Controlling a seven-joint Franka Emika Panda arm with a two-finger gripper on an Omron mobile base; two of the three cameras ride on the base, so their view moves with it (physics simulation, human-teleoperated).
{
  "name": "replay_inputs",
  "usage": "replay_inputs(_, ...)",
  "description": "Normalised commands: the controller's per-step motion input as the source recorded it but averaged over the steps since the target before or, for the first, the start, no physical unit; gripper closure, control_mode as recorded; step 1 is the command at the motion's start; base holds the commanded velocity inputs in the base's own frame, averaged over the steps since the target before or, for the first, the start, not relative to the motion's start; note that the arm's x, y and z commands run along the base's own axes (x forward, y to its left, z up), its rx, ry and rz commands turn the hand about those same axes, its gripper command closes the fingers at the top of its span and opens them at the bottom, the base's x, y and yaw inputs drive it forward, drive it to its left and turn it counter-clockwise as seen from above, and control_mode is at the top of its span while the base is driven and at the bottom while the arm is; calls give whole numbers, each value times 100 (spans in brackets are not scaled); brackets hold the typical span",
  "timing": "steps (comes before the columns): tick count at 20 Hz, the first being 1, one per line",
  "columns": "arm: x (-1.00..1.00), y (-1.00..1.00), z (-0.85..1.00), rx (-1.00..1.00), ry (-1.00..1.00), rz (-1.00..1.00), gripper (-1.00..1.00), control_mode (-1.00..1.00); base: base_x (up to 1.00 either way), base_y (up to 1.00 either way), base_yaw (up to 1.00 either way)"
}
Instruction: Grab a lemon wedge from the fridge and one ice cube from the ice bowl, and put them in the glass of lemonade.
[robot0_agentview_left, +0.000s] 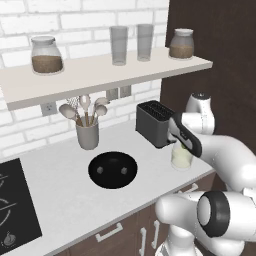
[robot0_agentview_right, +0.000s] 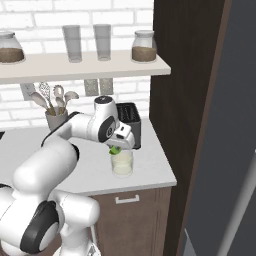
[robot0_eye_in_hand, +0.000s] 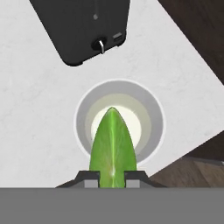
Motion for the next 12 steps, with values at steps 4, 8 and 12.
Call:
replay_inputs(4,11,-14,-3,0,0,0,100,-100,0,0,0)
replay_inputs(8,0,-1,0,0,0,0,100,-100,0,0,0)
replay_inputs(12,5,0,0,0,0,0,100,-100,0,0,0)
